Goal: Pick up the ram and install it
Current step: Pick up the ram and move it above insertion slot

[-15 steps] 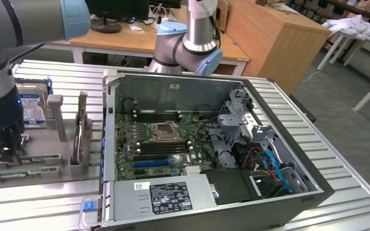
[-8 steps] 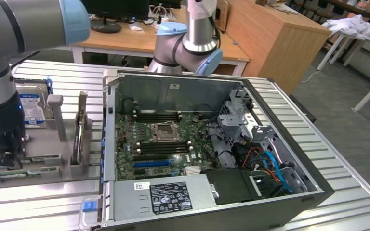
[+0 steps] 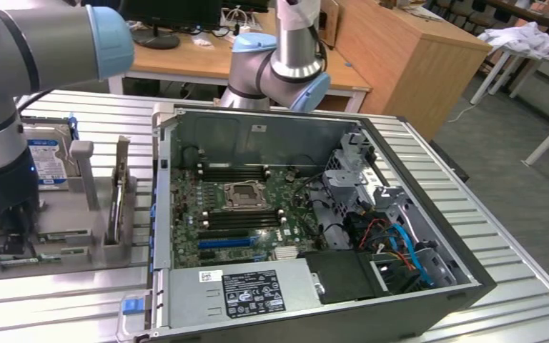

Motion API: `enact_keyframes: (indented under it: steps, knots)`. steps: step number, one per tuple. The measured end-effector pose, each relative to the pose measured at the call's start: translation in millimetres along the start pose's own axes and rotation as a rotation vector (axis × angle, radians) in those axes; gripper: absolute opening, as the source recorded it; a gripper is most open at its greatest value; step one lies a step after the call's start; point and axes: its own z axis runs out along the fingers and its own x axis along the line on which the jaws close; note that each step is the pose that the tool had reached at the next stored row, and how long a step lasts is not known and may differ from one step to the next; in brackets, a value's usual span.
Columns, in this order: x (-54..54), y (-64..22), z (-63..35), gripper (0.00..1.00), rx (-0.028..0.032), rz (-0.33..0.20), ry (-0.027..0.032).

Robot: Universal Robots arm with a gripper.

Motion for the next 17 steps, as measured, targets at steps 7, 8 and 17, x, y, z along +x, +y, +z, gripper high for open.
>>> enact_keyframes:
  steps: [7,8,17]
  knots:
    - [0.1,-0.1,2.4,0.3,0.0,0.0,-0.0006]
    - [-0.5,-0.2,2.5,0.3,0.0001,0.0,-0.0006]
    - [-2.2,-0.3,4.5,0.3,0.0003,0.0,-0.0007]
